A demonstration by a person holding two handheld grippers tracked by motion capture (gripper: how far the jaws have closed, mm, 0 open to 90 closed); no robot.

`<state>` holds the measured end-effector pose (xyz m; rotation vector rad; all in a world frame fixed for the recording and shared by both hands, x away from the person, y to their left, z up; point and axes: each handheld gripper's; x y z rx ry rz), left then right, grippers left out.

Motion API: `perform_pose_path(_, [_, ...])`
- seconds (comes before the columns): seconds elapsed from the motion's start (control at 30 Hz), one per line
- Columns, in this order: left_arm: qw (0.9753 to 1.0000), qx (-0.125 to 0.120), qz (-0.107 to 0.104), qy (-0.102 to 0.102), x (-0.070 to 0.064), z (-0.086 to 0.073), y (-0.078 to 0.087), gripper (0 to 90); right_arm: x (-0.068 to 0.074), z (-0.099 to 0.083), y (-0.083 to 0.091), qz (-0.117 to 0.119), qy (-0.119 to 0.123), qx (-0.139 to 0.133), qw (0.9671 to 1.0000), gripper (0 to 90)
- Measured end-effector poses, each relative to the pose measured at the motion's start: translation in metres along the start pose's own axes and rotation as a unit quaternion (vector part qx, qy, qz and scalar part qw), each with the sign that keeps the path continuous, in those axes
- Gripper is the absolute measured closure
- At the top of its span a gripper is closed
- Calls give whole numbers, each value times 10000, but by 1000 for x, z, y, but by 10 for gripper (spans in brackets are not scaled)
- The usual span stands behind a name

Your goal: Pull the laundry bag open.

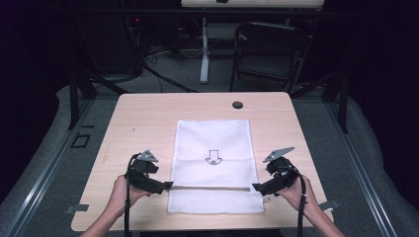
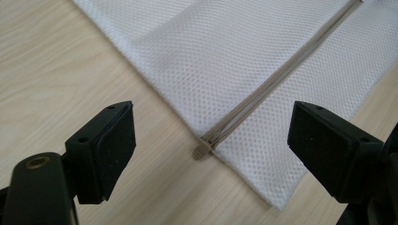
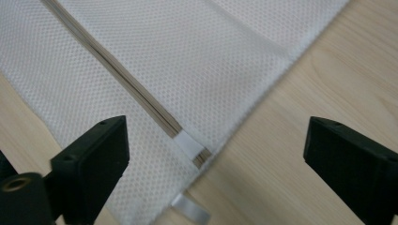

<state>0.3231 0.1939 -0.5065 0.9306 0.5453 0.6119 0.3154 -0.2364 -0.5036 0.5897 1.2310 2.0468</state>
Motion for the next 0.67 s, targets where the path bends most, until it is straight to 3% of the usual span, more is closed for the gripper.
perform_pose_path(0.03, [9999, -19, 66, 135, 2, -3, 3, 152, -5, -8, 5, -76, -145, -7, 9999, 26])
perform_pose_path(0.1, [9997, -64, 107, 206, 3, -6, 5, 146, -8, -15, 10, -122, -268, 17, 9996, 15])
perform_pose_path(0.13, [9990, -89, 268, 338, 3, -12, 7, 142, -10, -20, 12, -175, -299, 21, 9994, 4])
perform_pose_path(0.17, [9990, -89, 268, 338, 3, -12, 7, 133, -10, -20, 12, -175, -299, 21, 9994, 4])
perform_pose_path(0.3, [9982, -6, 323, 502, 5, -20, 9, 109, -22, -45, 18, -290, -688, 10, 9972, 0])
perform_pose_path(0.47, [9968, -132, 435, 657, 10, -25, 12, 98, -32, -61, 19, -350, -851, 77, 9957, 0])
perform_pose_path(0.57, [9962, -61, 434, 749, 13, -26, 7, 76, -37, -67, 17, -428, -872, 168, 9951, 0])
perform_pose_path(0.67, [9958, -45, 499, 766, 15, -25, 4, 63, -39, -69, 12, -362, -873, 222, 9953, 0])
Point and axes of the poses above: each handheld gripper's, and its own axes: y roughly backward along the jaws, z roughly out of its top, x roughly to its left, and after that the axes turned 6 degrees about x, right-handed
